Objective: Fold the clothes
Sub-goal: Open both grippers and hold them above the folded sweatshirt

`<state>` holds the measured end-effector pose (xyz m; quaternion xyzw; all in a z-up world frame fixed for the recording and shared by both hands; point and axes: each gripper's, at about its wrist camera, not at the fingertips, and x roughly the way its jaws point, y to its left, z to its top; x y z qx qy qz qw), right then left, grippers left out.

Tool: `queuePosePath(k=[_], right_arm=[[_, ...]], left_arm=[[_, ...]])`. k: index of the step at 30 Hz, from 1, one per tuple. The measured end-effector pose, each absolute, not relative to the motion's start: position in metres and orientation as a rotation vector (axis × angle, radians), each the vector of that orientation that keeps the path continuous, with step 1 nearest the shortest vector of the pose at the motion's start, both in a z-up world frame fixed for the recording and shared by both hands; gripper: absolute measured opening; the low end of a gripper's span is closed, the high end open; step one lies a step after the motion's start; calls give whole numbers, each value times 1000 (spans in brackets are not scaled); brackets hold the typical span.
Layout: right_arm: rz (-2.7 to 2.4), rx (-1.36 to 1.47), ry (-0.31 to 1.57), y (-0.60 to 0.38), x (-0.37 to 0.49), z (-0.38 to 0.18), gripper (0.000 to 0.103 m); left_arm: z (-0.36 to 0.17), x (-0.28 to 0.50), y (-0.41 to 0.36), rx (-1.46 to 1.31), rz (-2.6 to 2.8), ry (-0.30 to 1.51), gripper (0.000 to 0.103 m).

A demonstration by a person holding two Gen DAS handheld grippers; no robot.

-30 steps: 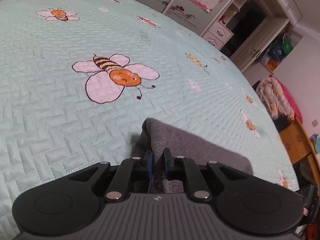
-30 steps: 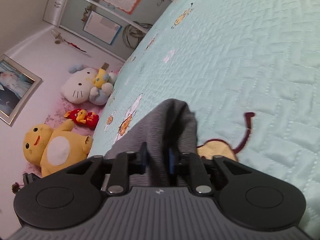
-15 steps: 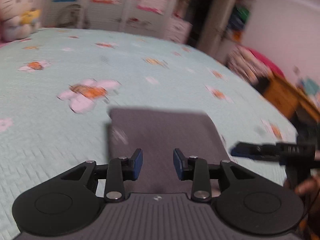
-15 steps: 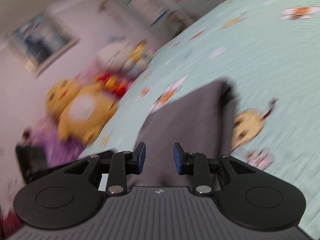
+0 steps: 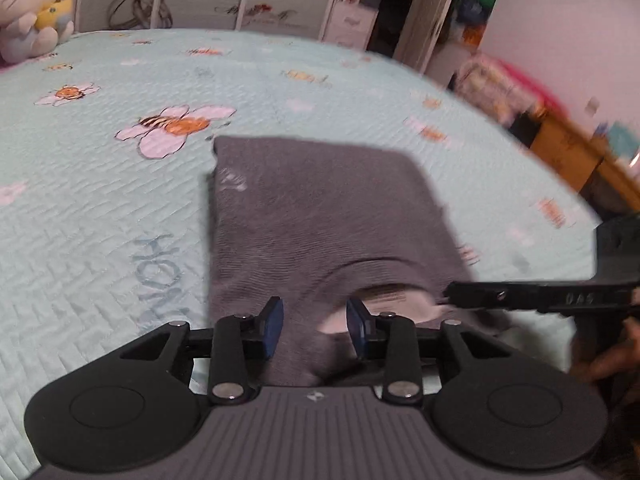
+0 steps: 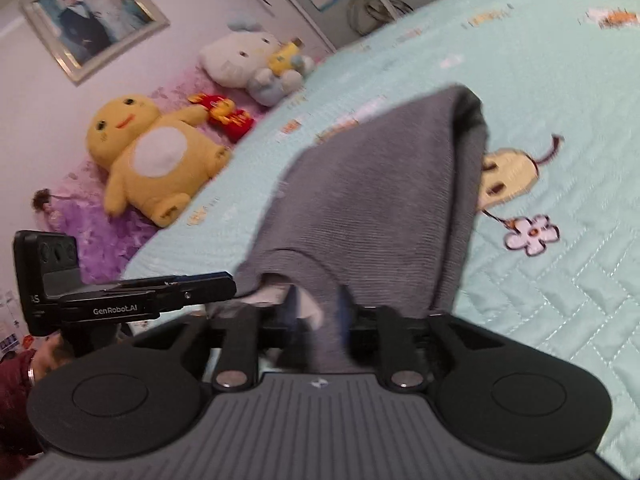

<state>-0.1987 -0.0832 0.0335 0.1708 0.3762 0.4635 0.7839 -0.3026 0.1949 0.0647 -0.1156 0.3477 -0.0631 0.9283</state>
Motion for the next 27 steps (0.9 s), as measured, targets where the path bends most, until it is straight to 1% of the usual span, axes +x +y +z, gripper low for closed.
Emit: queuePosePath(k=[1,4,5,6,8,9,11,12,14,17,19,23,26,27], right_arm=[[1016,344,802,-85,-205,36,31],[1009,202,809,-80,-215,30,31],[1004,184,795,-80,-216,28,24],[999,166,782,-80,-217,25,23],[998,129,764,-76,-222,28,24],[998,108,754,-74,-224,30,26],[1007,55,731,-70,-230,36,29],[1012,57,734,-72,-232,39,35],[1027,100,755,-77,-230,41,40],[1031,184,764,-91,-230,49,40],[1036,264,761,-99,-228,55,40],[1035,399,776,-103,-221,56,40],[977,376,882,-92,-219,40,39],[952,358,921,-88,-219,35,39]], left_arm=[[60,-306,191,-226,-138,725,46],[37,-313,185,-205,-159,746,44],[33,-315,184,-201,-156,733,45],[33,-317,184,-209,-153,728,45],[35,-319,185,-238,-150,733,47],[36,-320,185,-252,-149,735,50],[38,-322,187,-281,-146,740,52],[39,-322,187,-295,-144,742,53],[41,-324,188,-323,-141,747,53],[47,-334,198,-438,-150,744,53],[54,-342,207,-512,-151,702,53],[66,-339,213,-541,-119,620,53],[56,-316,206,-498,-120,718,53],[49,-306,204,-490,-121,798,50]])
